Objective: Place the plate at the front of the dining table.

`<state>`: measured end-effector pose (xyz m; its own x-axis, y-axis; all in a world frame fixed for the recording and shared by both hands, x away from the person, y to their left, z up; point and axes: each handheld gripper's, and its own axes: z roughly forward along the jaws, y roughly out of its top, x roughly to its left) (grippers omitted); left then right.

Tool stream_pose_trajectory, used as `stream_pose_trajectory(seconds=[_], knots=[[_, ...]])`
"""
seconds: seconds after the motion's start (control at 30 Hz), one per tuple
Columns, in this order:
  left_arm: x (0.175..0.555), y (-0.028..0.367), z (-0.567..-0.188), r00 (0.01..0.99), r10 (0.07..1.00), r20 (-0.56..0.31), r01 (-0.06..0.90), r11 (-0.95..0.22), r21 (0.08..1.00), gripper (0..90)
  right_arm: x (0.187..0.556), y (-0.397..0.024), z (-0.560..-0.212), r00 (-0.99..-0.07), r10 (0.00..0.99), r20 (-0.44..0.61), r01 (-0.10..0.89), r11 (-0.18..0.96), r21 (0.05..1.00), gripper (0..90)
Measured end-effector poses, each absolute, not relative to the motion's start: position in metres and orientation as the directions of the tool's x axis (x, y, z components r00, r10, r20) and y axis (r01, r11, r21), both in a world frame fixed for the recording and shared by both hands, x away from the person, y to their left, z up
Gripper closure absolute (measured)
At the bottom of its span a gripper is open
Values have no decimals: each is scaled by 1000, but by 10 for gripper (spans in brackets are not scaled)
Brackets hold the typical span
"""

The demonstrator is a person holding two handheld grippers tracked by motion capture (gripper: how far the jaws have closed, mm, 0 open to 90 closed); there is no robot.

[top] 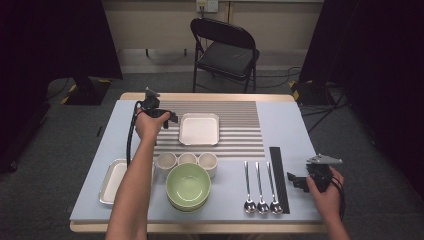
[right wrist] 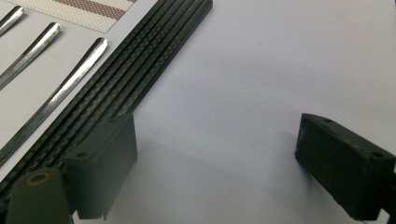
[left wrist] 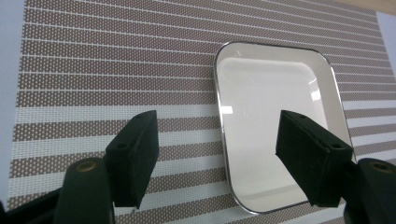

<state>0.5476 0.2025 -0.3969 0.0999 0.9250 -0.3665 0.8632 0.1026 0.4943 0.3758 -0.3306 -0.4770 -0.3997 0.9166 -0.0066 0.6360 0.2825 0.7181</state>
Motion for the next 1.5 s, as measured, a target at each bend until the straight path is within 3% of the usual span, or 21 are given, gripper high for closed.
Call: stream_pose_trajectory(seconds=[0.23, 1.1, 1.5], knots=[[543, 212, -403, 95, 908, -408, 866, 126, 483, 265, 376, -331, -477, -400, 917, -7, 636, 283, 718, 116], [532, 216, -395, 133, 927, -351, 860, 68, 506, 191, 376, -331, -477, -400, 916, -7, 636, 283, 718, 116], [525, 220, -390, 143, 908, -394, 859, 84, 505, 192, 376, -331, -477, -401, 916, -6, 635, 283, 718, 116]])
